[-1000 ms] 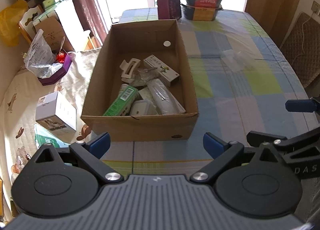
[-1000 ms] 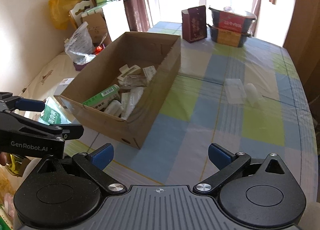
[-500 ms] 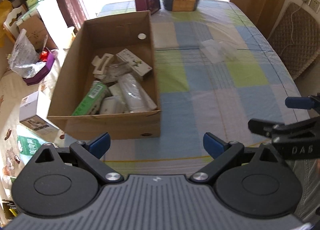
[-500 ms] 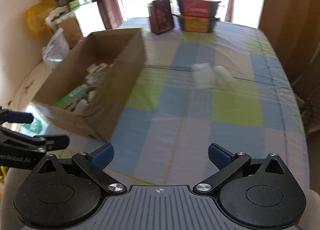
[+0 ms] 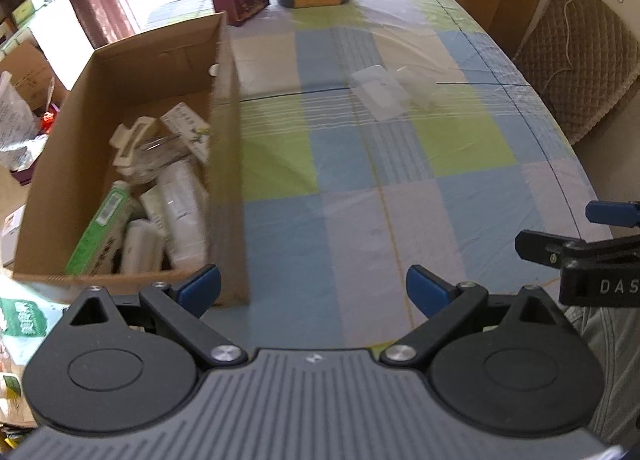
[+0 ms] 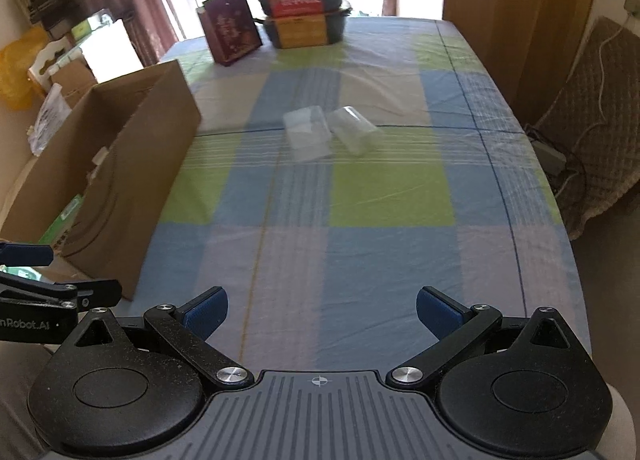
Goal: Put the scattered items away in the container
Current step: 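Grasp the clear rectangular plastic box with the left tool while the right tool grasps the clear cup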
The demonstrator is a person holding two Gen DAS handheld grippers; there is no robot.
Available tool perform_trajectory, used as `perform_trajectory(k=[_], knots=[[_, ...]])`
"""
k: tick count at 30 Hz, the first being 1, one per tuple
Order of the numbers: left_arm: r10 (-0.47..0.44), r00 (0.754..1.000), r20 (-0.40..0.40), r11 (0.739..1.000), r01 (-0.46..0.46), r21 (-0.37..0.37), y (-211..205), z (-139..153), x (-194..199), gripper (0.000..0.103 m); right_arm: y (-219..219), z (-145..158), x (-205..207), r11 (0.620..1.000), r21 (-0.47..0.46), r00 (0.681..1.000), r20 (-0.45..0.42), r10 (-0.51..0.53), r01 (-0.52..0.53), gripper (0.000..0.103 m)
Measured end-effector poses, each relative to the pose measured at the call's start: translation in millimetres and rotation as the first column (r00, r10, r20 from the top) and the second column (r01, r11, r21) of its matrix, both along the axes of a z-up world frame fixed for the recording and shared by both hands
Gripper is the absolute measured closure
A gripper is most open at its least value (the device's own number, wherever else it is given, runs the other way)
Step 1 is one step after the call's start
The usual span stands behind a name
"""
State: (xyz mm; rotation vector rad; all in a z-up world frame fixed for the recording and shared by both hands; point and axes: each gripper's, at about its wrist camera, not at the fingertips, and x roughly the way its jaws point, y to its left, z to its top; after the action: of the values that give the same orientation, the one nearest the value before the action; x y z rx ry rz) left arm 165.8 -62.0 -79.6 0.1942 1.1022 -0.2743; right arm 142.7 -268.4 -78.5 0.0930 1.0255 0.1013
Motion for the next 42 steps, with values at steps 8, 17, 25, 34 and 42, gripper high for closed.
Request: perform_trajectory(k=[8,17,25,34,42], knots=[[-0.037,0.999,-0.036,0.999,0.037,0.011,-35.5,-23.3,32.3,0.006,-24.2,-17.3,27.6,1.000,-0.004,0.999,-0.024,-0.028,0.028,0.000],[-0.054,0.997,-0.049,0.998,0.055,0.016,-65.3,-46.5,74.8,0.006,-42.4,-39.7,78.2,0.999,-0.037,0.999,-0.031,-0.017,0.016,0.000],[-0.033,0.998,-0.046,0.999,0.033,0.016,-81.2,-64.9,118.0,0.006,-57.9,-57.2,127.3,0.999,-0.035,1.000,0.005,0.002,-0.002,0.000],[-0.024,0.999,-0.034,1.000,0.025,0.016,-99.0,-80.9,163.1,0.010,-74.4,-77.4,172.9,0.999,0.037,0.999,0.034,-0.009,0.007,0.000],[-0.010,0.999,-0.034,0.999,0.009,-0.034,-120.8,-92.4,204.2,0.012,-96.1,-88.8,190.6,0.996,0.050,0.997,0.011,-0.072,0.072,0.000]])
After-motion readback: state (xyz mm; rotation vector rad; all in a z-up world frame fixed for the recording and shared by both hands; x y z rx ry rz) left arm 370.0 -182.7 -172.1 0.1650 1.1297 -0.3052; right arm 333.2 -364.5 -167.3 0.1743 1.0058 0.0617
